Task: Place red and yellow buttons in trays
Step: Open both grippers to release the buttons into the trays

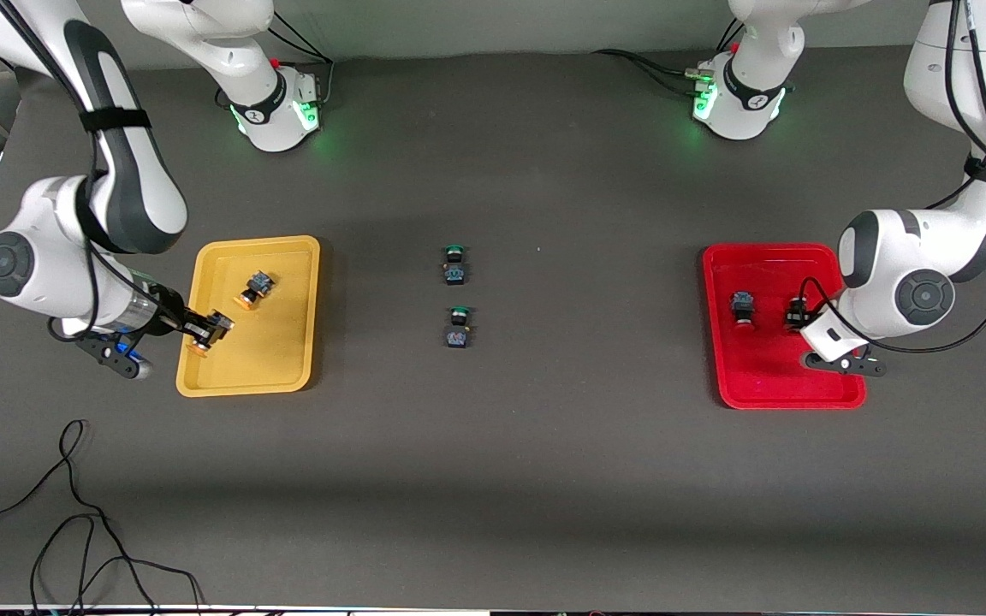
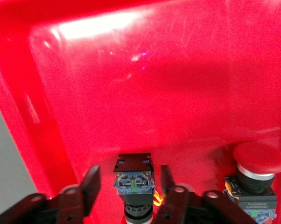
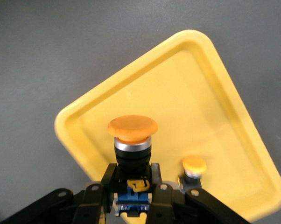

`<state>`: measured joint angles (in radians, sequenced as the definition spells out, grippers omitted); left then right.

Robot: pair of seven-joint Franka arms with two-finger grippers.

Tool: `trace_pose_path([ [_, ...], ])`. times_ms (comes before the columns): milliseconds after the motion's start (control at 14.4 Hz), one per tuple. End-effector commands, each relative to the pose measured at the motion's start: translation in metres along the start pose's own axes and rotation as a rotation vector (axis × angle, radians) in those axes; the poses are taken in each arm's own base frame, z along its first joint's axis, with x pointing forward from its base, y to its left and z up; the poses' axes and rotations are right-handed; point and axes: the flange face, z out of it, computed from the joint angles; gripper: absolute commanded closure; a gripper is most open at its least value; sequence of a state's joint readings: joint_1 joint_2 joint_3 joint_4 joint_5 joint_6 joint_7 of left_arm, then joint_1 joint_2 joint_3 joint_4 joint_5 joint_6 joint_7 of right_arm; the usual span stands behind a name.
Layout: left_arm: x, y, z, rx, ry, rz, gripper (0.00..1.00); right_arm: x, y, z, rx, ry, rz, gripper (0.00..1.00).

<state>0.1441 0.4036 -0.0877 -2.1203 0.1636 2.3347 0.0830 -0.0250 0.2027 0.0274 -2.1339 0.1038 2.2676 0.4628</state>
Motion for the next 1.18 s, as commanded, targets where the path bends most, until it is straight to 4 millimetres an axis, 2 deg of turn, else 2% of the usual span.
trace_pose_path([
  [0, 0.003, -0.010, -0.047, 0.024, -0.007, 0.028, 0.00, -0.015, 0.005, 0.053, 0.014, 0.005, -0.032, 0.93],
  [139, 0.012, -0.020, -0.096, 0.030, -0.051, 0.025, 0.00, -0.012, 0.005, 0.072, 0.020, 0.000, -0.016, 0.92],
  [347, 0.013, -0.022, -0.169, 0.043, -0.063, 0.019, 0.00, -0.009, 0.002, 0.084, 0.027, -0.005, -0.004, 0.92],
  [486, 0.001, -0.019, -0.207, 0.043, -0.046, 0.039, 0.00, -0.005, 0.001, 0.094, 0.029, 0.004, -0.003, 0.91],
  [694, -0.029, -0.016, -0.271, 0.002, -0.018, 0.035, 0.00, -0.008, -0.005, 0.103, 0.026, -0.002, -0.007, 0.86],
  [763, -0.035, -0.015, -0.289, -0.018, -0.011, 0.027, 0.00, -0.006, -0.003, 0.105, 0.025, -0.005, -0.005, 0.79],
  [832, -0.037, -0.011, -0.305, -0.039, -0.007, 0.028, 0.00, -0.004, -0.004, 0.105, 0.027, -0.002, -0.005, 0.65],
  [902, -0.038, -0.005, -0.319, -0.047, -0.005, 0.034, 0.00, -0.003, -0.005, 0.105, 0.026, -0.004, 0.001, 0.29],
  [971, -0.040, -0.003, -0.330, -0.050, 0.002, 0.034, 0.00, -0.002, -0.006, 0.105, 0.027, -0.004, 0.007, 0.00],
  [1110, -0.042, 0.015, -0.343, -0.049, 0.018, 0.051, 0.00, 0.001, -0.007, 0.098, 0.030, -0.006, 0.012, 0.00],
])
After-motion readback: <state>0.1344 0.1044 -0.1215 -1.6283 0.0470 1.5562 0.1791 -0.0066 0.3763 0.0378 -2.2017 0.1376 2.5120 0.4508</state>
